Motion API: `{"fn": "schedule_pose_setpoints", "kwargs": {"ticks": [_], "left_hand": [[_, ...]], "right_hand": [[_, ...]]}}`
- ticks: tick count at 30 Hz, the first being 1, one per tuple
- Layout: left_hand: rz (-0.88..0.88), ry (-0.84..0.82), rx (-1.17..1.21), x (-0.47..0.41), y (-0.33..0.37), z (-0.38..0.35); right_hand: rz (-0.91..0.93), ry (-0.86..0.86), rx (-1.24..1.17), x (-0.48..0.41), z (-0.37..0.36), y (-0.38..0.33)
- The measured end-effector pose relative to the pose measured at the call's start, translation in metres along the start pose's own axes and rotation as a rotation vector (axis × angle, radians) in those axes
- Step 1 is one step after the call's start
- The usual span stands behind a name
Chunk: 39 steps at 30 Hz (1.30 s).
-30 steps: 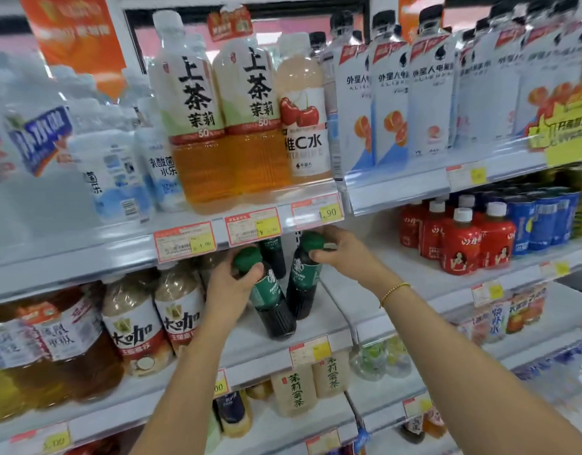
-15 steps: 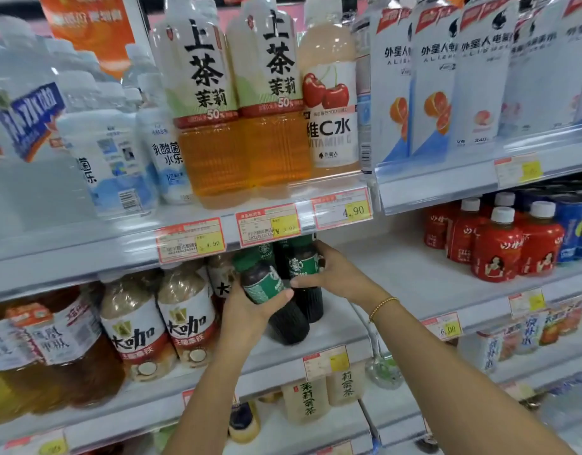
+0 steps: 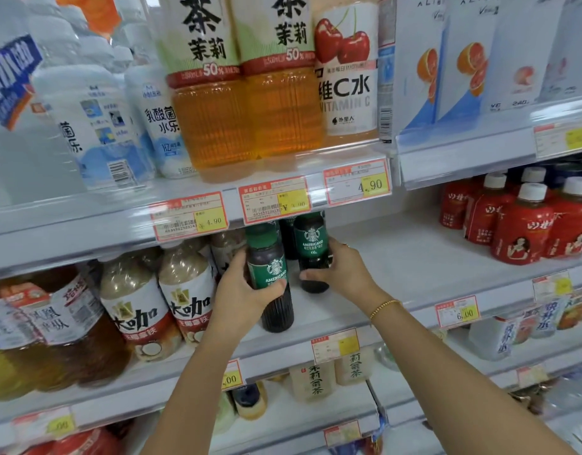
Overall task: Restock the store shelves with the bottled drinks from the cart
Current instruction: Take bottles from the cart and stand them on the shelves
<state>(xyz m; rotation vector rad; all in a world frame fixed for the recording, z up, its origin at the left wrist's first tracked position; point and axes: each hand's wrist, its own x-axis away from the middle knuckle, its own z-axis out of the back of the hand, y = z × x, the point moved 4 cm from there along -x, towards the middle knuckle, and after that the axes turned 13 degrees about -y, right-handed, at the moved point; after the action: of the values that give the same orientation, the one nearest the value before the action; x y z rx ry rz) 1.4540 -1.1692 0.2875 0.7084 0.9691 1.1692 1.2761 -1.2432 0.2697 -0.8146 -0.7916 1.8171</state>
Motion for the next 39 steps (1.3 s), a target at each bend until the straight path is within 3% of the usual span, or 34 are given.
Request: {"fn": "schedule_pose_setpoints", "kwargs": {"ticks": [14, 30, 39], "left_hand": [[-0.006, 0.015, 0.272, 0.002, -0.013, 0.003], [-0.056, 0.028, 0.324, 0.006, -0.015, -0.003], [-0.028, 0.074, 0.246, 0.021, -0.011, -0.008]], "right_hand": [[-0.091, 0.036, 0.101, -0.047, -0.014, -0.002], [-0.130, -0.017, 0.262, -0.053, -0.019, -0.003], [-0.143, 0.007, 0.182, -0.042, -0.019, -0.002]]}}
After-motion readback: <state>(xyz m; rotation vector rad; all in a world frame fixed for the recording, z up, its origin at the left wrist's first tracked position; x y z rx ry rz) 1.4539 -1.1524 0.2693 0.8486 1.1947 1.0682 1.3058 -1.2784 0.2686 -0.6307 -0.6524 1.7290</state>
